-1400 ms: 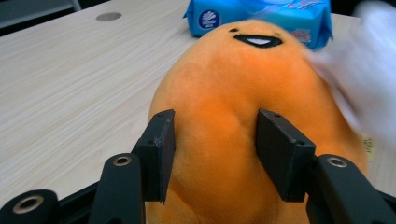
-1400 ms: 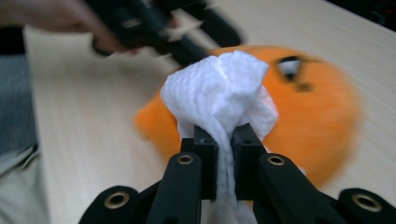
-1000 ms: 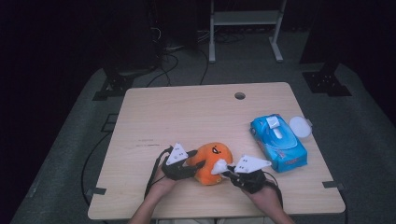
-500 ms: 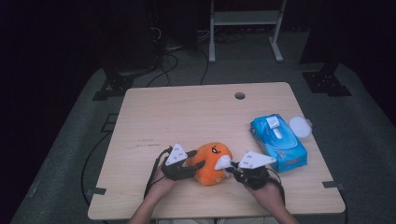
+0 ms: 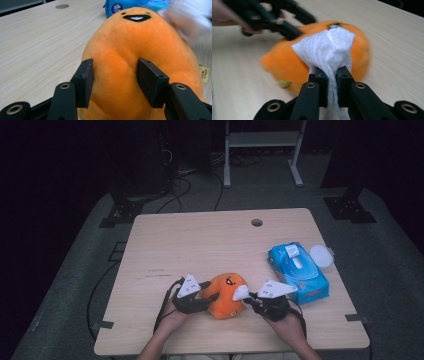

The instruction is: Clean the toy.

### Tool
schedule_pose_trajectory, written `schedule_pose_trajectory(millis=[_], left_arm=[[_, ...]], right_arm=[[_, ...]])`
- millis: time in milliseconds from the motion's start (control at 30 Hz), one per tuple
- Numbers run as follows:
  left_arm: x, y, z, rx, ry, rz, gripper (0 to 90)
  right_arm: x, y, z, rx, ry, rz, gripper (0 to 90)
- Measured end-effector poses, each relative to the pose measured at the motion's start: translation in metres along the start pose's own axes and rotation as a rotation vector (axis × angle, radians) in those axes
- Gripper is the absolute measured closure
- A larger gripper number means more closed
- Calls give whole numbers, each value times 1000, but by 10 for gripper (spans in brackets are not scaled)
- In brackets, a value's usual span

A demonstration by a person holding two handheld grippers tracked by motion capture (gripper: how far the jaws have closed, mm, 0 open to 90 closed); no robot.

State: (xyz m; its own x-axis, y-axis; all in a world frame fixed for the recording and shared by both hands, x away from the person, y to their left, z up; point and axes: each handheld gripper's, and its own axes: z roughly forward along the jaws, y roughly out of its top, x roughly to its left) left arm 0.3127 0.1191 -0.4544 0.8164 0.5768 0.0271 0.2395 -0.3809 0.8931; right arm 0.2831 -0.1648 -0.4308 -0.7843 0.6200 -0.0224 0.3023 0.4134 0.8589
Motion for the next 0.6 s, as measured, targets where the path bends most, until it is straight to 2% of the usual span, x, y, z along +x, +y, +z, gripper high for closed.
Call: schedule_pose_trajectory(millis=[67, 100, 167, 200, 267, 333, 400, 467, 533, 600], left_arm=[[1, 0, 0, -2, -6, -8, 476], [1, 2, -2, -7, -16, -21, 459], [2, 9, -7, -24, -25, -69, 358], [2, 12, -9, -39, -27, -71, 347], [-1, 12, -10, -29, -20, -45, 400], [-2, 7, -6, -25, -31, -55, 437], [-2, 5, -4, -24, -35, -45, 450], [-6, 6, -3, -20, -41, -30, 458], [-13, 7, -1, -19, -51, 4, 462], [-18, 9, 0, -18, -58, 34, 462]], right_arm=[[-7, -2, -1, 5, 0, 20, 821], [-5, -3, 0, 5, 7, 21, 821], [4, -2, 4, 16, 15, -2, 822], [10, -1, 5, 17, 21, -15, 822], [17, 1, 4, 19, 44, -36, 822], [18, 3, 4, 19, 47, -44, 823], [11, 3, 2, 15, 42, -21, 823], [-2, 0, -1, -1, 28, 40, 823], [-13, -3, -3, -10, 13, 95, 822], [-18, -4, -5, -13, -4, 110, 822]])
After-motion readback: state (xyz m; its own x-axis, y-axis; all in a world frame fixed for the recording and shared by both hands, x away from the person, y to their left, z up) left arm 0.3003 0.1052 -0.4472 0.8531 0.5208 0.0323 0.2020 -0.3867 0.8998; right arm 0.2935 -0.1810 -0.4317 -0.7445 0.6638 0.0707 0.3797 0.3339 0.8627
